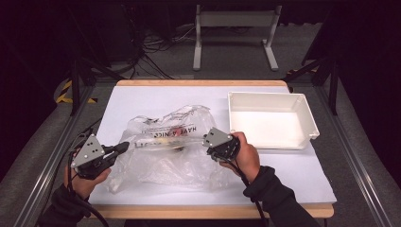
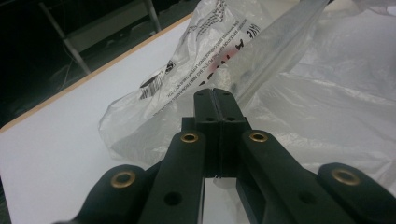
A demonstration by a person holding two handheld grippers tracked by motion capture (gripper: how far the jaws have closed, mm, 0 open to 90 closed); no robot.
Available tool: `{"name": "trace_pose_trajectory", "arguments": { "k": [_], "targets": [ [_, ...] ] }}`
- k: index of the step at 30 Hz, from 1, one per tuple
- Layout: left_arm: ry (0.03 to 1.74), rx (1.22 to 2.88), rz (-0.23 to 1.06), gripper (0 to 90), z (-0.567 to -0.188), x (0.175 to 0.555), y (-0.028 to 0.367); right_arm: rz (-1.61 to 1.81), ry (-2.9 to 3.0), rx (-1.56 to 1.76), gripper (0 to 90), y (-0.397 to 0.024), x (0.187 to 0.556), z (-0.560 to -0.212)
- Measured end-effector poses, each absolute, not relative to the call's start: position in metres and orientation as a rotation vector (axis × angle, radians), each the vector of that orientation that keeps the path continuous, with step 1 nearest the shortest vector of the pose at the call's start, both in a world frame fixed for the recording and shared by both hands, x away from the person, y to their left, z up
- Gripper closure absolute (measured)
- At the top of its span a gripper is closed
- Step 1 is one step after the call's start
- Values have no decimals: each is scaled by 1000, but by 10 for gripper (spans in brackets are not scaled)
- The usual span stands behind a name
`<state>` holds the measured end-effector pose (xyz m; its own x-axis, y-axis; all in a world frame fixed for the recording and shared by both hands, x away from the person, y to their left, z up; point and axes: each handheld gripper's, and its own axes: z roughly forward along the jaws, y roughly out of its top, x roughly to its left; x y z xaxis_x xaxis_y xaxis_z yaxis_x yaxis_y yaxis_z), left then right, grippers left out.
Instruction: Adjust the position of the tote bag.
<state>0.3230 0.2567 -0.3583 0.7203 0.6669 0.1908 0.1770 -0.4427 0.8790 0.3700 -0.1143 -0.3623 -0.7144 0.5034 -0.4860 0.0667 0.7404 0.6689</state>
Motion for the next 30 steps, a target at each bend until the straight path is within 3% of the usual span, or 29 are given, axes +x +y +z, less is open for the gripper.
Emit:
{"name": "trace_pose_trajectory", "arguments": {
  "k": [16,30],
  "targets": [
    [692,1920,727,898,-345,356,249,811,2122,460,900,-107,412,-316],
    [762,1894,694,894,-342,392,257,717,2189,485,900,-98,449,-317]
  ]
}}
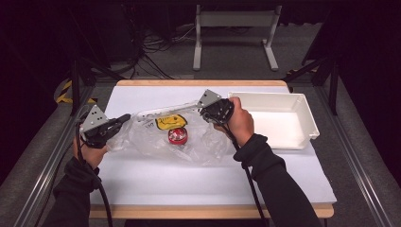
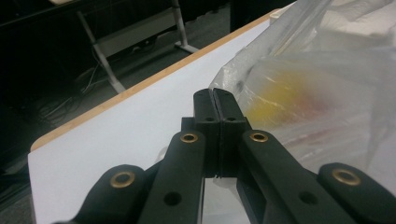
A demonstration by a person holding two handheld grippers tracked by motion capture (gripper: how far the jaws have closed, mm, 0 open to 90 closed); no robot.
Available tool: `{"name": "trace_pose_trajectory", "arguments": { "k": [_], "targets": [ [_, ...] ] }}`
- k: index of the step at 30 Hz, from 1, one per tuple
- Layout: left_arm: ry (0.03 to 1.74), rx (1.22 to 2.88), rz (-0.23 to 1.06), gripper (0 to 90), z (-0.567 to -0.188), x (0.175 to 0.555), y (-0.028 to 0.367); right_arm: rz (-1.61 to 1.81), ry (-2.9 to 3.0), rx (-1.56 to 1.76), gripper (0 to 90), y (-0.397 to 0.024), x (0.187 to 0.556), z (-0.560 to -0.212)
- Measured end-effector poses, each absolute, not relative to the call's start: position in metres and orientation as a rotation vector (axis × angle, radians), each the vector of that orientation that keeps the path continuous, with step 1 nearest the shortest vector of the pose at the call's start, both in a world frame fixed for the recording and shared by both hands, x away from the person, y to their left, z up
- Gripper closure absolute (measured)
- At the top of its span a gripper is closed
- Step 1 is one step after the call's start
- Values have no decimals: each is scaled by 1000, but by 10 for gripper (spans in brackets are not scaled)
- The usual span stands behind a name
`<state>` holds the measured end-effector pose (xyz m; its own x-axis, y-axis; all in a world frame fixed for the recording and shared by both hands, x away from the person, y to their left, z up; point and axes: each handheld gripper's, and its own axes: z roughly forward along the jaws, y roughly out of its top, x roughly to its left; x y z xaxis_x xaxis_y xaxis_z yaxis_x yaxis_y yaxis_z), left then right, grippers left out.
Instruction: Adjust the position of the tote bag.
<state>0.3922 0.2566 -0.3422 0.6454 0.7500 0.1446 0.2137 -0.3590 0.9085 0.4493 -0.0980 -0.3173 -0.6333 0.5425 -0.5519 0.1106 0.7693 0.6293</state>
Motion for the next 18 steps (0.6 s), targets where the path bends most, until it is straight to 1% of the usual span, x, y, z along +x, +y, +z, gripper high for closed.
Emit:
{"name": "trace_pose_trajectory", "arguments": {
  "k": [2,4,9,10,11,16,18],
  "targets": [
    [762,1910,670,885,-344,395,259,724,2199,501,900,-97,453,-319],
    [764,1920,664,856,-346,397,263,719,2211,508,900,-97,455,-322],
    [774,1934,633,850,-350,396,274,731,2231,527,900,-100,459,-325],
    [784,1939,644,852,-350,395,274,731,2233,528,900,-100,459,-326],
    [799,1956,683,854,-349,394,276,728,2234,532,900,-100,459,-326],
    [827,1913,689,834,-343,388,296,721,2238,553,900,-103,461,-327],
    [821,1883,658,816,-339,384,302,731,2238,565,900,-104,461,-327]
  ]
}}
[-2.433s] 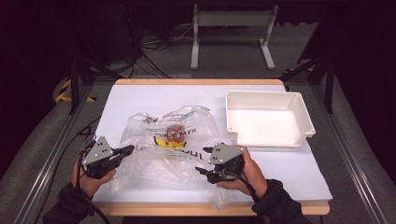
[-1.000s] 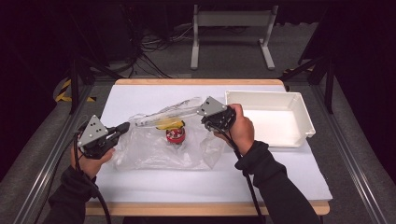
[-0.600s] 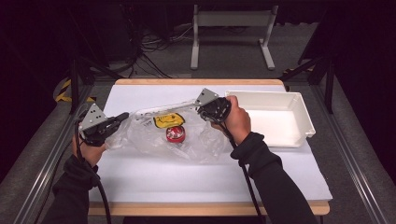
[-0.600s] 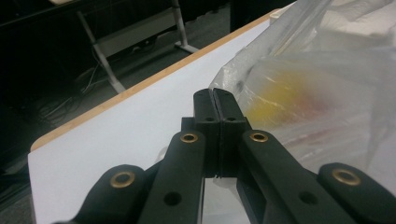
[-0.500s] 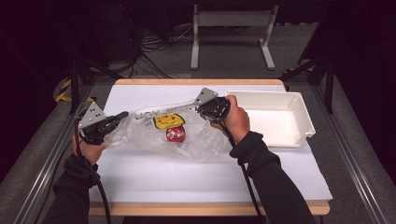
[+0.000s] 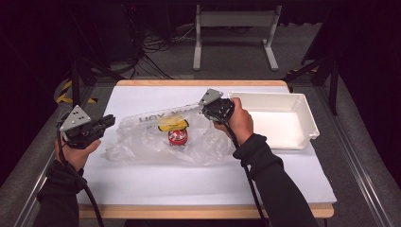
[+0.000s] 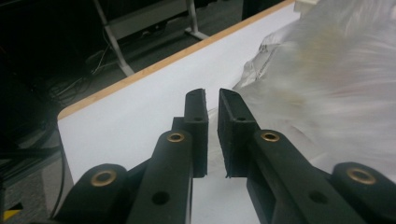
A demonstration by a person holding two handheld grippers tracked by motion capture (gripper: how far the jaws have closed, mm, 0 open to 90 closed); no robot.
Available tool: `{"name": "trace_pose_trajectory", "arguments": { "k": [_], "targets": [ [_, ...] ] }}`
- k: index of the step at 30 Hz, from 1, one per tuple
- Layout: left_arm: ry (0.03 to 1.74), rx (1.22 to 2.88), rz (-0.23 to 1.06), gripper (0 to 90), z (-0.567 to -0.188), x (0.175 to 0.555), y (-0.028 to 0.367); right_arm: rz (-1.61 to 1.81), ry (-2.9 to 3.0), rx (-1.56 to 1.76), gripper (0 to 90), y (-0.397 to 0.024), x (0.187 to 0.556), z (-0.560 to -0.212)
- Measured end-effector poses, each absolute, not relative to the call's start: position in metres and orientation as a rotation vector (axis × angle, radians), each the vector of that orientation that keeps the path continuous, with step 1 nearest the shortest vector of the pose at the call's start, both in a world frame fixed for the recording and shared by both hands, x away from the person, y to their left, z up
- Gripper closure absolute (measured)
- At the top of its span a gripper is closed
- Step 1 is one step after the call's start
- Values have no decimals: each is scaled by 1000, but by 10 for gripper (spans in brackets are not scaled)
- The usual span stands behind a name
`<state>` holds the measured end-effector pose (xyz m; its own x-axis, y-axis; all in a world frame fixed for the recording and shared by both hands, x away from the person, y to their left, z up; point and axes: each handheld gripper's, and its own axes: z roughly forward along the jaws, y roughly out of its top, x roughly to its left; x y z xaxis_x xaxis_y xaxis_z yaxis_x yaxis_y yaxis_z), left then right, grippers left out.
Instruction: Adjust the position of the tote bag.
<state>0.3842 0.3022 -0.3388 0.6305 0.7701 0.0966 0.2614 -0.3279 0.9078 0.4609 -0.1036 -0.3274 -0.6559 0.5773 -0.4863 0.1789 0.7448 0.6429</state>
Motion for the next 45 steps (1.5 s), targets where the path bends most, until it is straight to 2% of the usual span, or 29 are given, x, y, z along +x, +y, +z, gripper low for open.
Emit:
{"name": "trace_pose_trajectory", "arguments": {
  "k": [4,9,11,15,18,19,21,27,31,36,39,43,45],
  "targets": [
    [780,1849,643,771,-328,376,303,720,2245,560,900,-100,460,-328],
    [658,1826,649,671,-302,356,285,700,2254,547,900,-93,460,-330],
    [600,1826,622,658,-296,350,275,700,2259,545,900,-92,461,-330],
    [521,1885,599,589,-293,341,250,697,2262,550,900,-92,461,-331],
    [490,1939,564,502,-295,338,232,701,2261,552,900,-92,461,-332],
    [492,1963,555,470,-297,338,224,702,2262,548,900,-92,462,-332],
    [543,2028,568,347,-304,342,210,698,2269,544,900,-91,461,-333],
    [660,2171,591,241,-333,358,193,705,2268,550,900,-90,459,-334],
    [730,2310,694,240,-355,370,185,722,2278,556,900,-94,459,-334],
    [827,2392,681,303,-375,388,192,753,2268,560,900,-98,456,-330],
    [852,2390,665,439,-380,395,201,771,2275,546,900,-100,453,-328],
    [848,2344,695,685,-375,397,212,766,2277,531,900,-99,449,-329],
    [852,2326,720,739,-371,399,217,770,2274,526,900,-99,449,-328]
  ]
}}
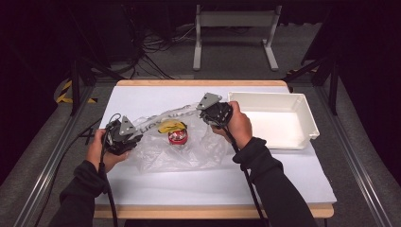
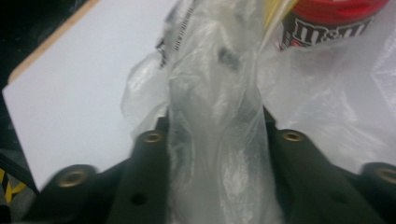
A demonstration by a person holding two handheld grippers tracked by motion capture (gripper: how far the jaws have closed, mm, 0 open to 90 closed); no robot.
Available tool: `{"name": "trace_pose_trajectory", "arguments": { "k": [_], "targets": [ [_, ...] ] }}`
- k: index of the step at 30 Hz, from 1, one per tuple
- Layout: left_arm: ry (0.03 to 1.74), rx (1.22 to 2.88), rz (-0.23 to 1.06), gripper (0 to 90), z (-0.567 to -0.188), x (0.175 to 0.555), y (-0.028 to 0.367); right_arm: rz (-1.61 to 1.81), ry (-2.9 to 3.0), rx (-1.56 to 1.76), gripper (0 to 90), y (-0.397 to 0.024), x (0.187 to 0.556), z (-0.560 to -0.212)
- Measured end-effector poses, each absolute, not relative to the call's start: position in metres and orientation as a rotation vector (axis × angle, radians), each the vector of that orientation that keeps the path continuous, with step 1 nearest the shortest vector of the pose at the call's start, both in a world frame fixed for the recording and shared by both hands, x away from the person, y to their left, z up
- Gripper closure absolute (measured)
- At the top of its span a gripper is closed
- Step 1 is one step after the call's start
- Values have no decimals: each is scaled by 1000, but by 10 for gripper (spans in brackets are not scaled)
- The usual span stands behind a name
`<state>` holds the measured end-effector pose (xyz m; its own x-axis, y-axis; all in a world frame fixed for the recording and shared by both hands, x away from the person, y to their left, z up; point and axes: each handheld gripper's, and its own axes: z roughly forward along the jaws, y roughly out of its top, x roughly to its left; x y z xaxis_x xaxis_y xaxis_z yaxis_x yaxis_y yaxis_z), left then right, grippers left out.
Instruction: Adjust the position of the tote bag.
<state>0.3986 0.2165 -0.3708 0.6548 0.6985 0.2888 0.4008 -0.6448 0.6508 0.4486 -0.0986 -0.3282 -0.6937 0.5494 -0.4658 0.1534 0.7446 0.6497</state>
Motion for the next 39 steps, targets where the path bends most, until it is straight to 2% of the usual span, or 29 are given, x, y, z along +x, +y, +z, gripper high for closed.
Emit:
{"name": "trace_pose_trajectory", "arguments": {
  "k": [4,5,6,9,10,13,16,18,23,25,26,33,39],
  "targets": [
    [872,2298,748,839,-366,403,221,761,2265,519,866,-96,448,-329],
    [871,2296,744,881,-365,404,221,757,2257,527,806,-95,448,-329],
    [874,2289,731,895,-365,405,221,762,2245,535,784,-94,448,-328],
    [878,2270,723,899,-364,408,221,799,2250,527,645,-94,446,-325],
    [885,2260,712,899,-364,408,222,820,2260,524,641,-95,444,-324],
    [899,2244,700,899,-362,409,223,853,2268,487,646,-95,437,-318],
    [914,2224,689,899,-360,410,224,914,2276,447,760,-96,427,-309],
    [919,2217,686,899,-358,411,223,947,2291,426,793,-96,421,-306],
    [932,2216,692,900,-353,412,221,977,2269,406,757,-97,410,-298],
    [940,2208,695,900,-349,413,220,1005,2250,431,687,-99,409,-292],
    [944,2205,700,900,-348,414,220,992,2240,448,668,-100,411,-291],
    [959,2174,693,900,-342,418,225,794,2274,484,879,-104,437,-303],
    [967,2158,722,900,-332,421,230,740,2261,522,869,-98,463,-312]
  ]
}}
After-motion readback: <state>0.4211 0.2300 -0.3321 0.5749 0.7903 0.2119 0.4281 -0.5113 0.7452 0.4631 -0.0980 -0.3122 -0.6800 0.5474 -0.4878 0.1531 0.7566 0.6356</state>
